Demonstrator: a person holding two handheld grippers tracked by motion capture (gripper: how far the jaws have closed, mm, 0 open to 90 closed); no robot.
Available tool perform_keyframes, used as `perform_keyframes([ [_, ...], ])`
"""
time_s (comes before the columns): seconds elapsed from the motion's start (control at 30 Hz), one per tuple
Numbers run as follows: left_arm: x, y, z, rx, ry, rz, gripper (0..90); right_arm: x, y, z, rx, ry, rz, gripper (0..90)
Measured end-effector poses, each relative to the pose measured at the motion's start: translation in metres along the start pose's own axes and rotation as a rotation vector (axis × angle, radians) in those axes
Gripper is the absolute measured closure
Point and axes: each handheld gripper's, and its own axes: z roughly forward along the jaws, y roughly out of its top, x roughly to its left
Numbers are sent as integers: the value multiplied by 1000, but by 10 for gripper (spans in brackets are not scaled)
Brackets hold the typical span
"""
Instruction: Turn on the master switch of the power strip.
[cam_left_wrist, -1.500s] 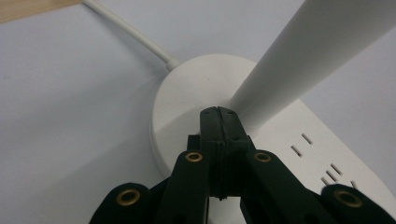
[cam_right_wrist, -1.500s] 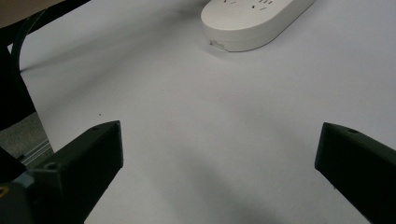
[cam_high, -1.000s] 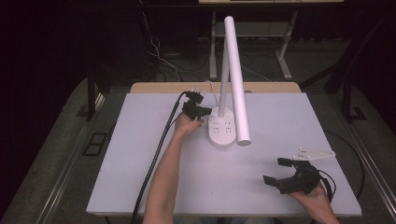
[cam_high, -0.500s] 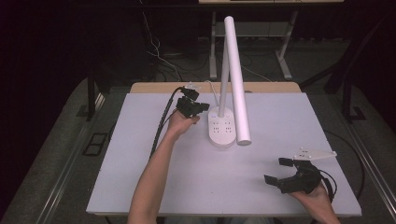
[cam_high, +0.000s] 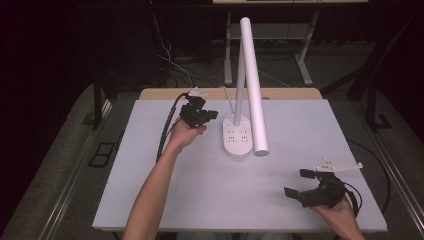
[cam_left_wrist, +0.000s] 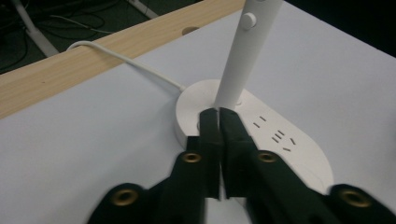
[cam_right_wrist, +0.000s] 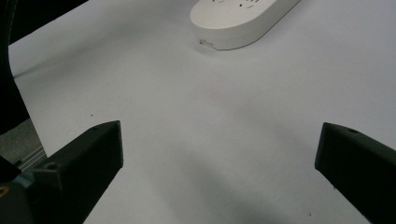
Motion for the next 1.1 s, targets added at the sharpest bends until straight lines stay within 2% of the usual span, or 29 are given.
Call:
perform_keyframes([
  [0.1, -2, -3, -12, -28, 0, 9, 710, 0, 0, 0, -6, 0, -9, 4],
  [0.13, -5, -4, -14, -69, -6, -35, 665, 0, 0, 0, -5, 1, -10, 4],
  [0.17, -5, -5, -18, -79, -18, -38, 597, 0, 0, 0, -5, 1, -11, 4],
  [0.2, -5, -6, -22, -78, -27, -30, 597, 0, 0, 0, -5, 1, -11, 4],
  [0.23, -7, -6, -26, -69, -30, -34, 504, 0, 0, 0, -5, 1, -11, 4],
  [0.27, -6, -6, -30, -46, -46, -16, 361, 0, 1, 0, -7, 2, -9, 4],
  [0.3, -8, -6, -37, -21, -65, 4, 303, 0, 1, 0, -6, 3, -7, 4],
  [0.4, -12, -8, -45, -29, -67, 0, 225, 0, 1, 0, -6, 4, -7, 4],
  [0.5, -17, -12, -53, -51, -77, -18, 103, 1, 1, 0, -6, 8, -4, 4],
  [0.57, -18, -15, -58, -44, -93, -27, 6, 1, 1, 0, -5, 8, -5, 4],
  [0.6, -18, -16, -61, -16, -99, -12, 0, 1, 1, 0, -4, 8, -6, 5],
  [0.63, -19, -18, -63, -18, -100, -19, 0, 1, 1, 0, -4, 8, -6, 5],
  [0.77, -22, -26, -75, -52, -86, -39, 0, 1, 1, 1, -3, 9, -9, 4],
  [1.1, -26, -43, -103, -108, -61, -42, 0, 2, 1, 1, -1, 8, -6, 4],
])
